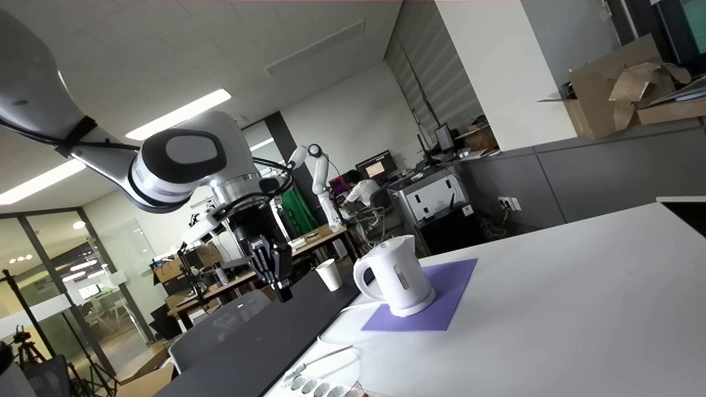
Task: Turn off the switch on the adapter
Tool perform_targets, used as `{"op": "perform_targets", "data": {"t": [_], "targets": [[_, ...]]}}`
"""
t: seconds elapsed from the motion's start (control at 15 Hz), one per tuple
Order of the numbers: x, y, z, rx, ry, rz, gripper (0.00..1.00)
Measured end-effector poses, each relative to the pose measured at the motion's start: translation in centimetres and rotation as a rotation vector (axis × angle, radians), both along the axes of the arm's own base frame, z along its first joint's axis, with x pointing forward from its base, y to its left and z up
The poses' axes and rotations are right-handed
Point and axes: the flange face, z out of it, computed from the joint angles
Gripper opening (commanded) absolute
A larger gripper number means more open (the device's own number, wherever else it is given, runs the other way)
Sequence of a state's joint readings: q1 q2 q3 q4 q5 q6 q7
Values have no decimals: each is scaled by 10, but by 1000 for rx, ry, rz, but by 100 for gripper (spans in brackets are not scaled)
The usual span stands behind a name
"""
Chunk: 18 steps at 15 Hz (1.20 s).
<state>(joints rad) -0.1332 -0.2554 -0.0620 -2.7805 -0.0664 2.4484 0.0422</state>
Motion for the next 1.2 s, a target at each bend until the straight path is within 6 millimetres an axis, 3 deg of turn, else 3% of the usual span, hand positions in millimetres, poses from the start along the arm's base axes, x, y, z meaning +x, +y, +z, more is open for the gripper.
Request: {"op": "perform_targets", "data": {"t": [0.67, 0.93, 1.2], "targets": [[2, -5, -7, 7, -18, -19, 0], [7, -29, -36, 34, -86, -95, 0], [-3, -45, -82, 52, -61, -150, 0]]}}
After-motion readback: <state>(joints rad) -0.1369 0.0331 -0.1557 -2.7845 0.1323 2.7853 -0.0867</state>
